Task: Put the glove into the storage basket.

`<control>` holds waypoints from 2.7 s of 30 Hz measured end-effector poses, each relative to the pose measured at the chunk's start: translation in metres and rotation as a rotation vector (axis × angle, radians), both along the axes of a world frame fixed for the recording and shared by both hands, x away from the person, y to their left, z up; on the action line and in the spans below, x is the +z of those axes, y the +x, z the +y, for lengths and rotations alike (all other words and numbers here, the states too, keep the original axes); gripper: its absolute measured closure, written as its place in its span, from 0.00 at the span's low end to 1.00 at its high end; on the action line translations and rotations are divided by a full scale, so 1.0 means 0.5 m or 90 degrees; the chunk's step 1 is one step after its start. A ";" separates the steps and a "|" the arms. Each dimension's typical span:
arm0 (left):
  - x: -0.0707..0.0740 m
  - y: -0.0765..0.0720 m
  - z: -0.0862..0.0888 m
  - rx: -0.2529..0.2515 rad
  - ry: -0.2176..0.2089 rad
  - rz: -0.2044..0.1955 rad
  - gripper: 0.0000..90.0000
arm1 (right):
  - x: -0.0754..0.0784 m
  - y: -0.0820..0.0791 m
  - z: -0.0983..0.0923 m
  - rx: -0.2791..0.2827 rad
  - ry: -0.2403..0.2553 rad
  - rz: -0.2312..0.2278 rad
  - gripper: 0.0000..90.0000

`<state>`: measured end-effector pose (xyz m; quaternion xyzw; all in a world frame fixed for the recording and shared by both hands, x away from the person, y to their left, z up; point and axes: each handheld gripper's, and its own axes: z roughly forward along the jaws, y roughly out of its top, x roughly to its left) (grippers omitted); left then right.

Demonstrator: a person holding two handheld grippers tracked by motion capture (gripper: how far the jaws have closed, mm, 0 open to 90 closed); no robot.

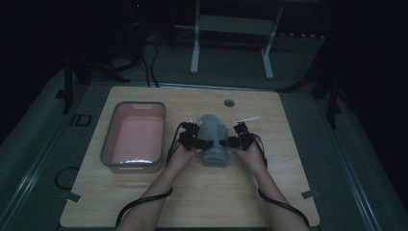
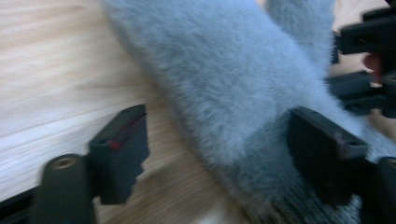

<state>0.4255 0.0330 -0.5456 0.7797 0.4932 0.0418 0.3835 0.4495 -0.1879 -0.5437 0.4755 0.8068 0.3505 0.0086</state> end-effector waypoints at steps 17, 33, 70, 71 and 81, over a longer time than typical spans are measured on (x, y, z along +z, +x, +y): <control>-0.017 0.007 0.000 -0.060 -0.081 0.016 0.86 | -0.001 -0.030 0.025 0.028 -0.020 -0.061 0.86; 0.067 -0.009 0.014 -0.097 -0.078 -0.018 0.89 | 0.078 -0.062 0.033 0.025 -0.002 -0.115 0.90; 0.262 -0.044 0.199 -0.103 -0.045 -0.069 0.89 | 0.260 -0.086 0.202 0.078 0.026 -0.174 0.90; 0.264 -0.044 0.205 -0.103 -0.043 -0.069 0.89 | 0.263 -0.086 0.210 0.082 0.025 -0.174 0.90; 0.288 -0.053 0.286 -0.086 -0.026 -0.062 0.89 | 0.281 -0.085 0.294 0.108 0.028 -0.175 0.90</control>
